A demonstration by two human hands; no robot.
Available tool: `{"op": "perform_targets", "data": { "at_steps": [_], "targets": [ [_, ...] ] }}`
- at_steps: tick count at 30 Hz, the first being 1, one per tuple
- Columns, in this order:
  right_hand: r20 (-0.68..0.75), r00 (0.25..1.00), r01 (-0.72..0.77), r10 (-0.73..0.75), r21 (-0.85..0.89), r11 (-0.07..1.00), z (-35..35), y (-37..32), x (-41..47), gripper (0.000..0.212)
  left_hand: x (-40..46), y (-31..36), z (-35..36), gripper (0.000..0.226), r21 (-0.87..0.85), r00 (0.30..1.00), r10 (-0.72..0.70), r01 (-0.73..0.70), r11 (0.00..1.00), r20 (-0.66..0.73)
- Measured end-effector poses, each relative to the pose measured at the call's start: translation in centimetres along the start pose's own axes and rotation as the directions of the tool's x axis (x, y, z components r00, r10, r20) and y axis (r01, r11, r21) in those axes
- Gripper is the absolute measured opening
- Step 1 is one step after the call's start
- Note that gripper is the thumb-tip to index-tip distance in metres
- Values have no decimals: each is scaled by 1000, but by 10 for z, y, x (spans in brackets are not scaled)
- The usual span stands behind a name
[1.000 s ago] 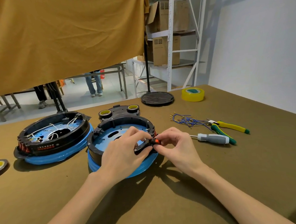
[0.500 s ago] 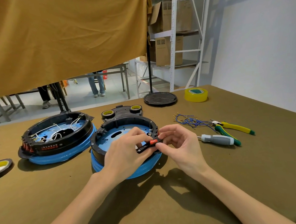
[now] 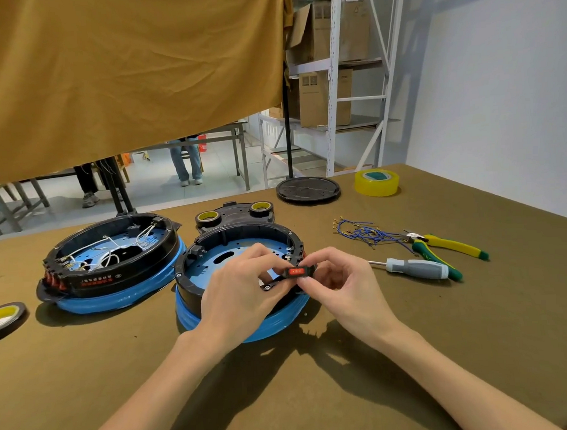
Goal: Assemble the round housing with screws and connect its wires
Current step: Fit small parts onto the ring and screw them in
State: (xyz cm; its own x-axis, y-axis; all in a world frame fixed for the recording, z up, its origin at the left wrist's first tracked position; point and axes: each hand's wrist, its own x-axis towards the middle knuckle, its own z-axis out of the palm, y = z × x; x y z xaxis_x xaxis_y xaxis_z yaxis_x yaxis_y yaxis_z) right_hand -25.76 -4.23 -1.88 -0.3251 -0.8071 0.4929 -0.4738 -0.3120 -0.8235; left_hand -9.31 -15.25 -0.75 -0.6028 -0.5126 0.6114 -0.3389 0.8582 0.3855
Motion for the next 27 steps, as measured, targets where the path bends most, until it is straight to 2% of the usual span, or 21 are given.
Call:
{"op": "perform_targets", "data": {
  "at_steps": [4,8,10,13,16,20,24,27],
  "targets": [
    [62,997,-43,37,91,995,0,0,0,18,-2,0,3,17,38,999,31,-29,999,-45],
    [-3,997,-78,80,136,988,3,4,0,9,-1,-3,4,15,74,998,62,-61,995,-12],
    [-66,993,-90,98,112,990,3,7,2,17,0,-5,4,21,65,998,54,-55,996,15],
    [-148,978,-140,148,64,988,-2,12,5,36,4,-10,5,40,94,997,-39,33,995,62],
    [-116,986,-128,118,-87,988,-4,14,5,25,6,-14,7,47,166,981,-75,45,985,180],
    [-52,998,-31,20,-220,975,0,11,1,24,6,-16,7,49,184,977,-83,47,982,194],
    [-37,999,4,-13,-240,971,3,8,1,35,7,-15,7,50,184,979,-92,58,981,180],
    [-78,997,-3,-15,-225,974,6,9,3,25,7,-14,7,50,192,978,-99,63,979,183]
  ]
}}
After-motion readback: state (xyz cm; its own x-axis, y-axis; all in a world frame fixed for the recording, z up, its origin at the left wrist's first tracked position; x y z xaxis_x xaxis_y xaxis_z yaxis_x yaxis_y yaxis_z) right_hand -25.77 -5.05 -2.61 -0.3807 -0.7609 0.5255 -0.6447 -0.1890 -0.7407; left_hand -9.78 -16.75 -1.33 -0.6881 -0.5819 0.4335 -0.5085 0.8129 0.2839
